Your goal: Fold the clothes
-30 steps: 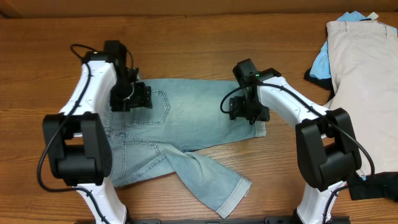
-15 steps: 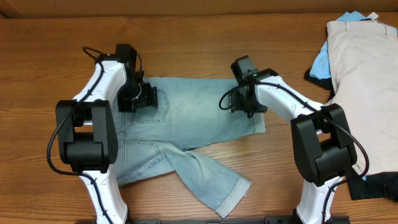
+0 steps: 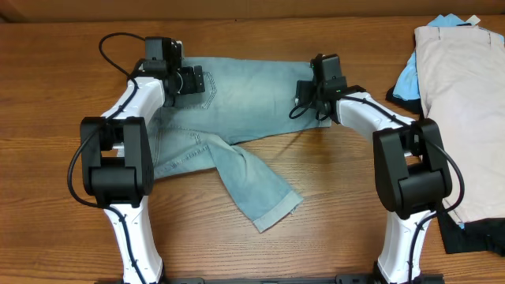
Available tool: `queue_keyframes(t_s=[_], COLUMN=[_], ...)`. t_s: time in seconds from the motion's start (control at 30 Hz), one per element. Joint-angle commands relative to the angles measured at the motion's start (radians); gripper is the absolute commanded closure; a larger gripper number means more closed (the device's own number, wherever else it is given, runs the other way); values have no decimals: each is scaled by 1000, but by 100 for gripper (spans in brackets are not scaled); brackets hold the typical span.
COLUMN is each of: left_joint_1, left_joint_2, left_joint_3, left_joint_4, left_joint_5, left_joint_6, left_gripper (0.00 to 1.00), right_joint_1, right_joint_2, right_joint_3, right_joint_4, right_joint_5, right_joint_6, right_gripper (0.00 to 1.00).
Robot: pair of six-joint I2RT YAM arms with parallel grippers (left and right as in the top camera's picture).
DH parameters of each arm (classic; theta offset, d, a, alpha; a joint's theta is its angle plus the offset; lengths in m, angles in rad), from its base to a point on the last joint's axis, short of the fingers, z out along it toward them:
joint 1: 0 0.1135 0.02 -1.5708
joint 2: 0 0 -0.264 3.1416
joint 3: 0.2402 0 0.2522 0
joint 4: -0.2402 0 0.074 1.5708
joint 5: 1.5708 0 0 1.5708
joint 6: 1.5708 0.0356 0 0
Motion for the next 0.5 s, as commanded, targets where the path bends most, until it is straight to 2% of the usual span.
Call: queue_keyframes(t_s=[0.0, 0.1, 0.17, 0.2, 0.33, 0.4, 0.47], left_joint_1=[-4, -3, -3, -3, -2, 5, 13], left_joint_2=[76, 76, 76, 76, 68, 60, 47], left_joint_3=[6, 85, 171, 219, 432, 564, 693], left_joint_4=[26, 1, -57, -97, -317, -471, -624], left_joint_5=[12, 14, 26, 37, 46, 46, 45], left_joint_6=[12, 18, 17, 17, 21, 20, 20], left_gripper=[4, 3, 3, 3, 2, 3, 3], right_joint_1=[-34, -52, -59, -58, -58, -58, -55], right_joint_2=[18, 18, 18, 17, -3, -21, -46], right_joint_3=[11, 54, 116, 158, 359, 463, 577], right_joint_4=[68, 66, 7, -39, -300, -448, -635], right_joint_5=[-6, -8, -20, -29, -61, -83, -117], right_joint_6=[-19, -15, -16, -22, -27, -27, -27], right_gripper=[32, 31, 30, 26, 10, 5, 4])
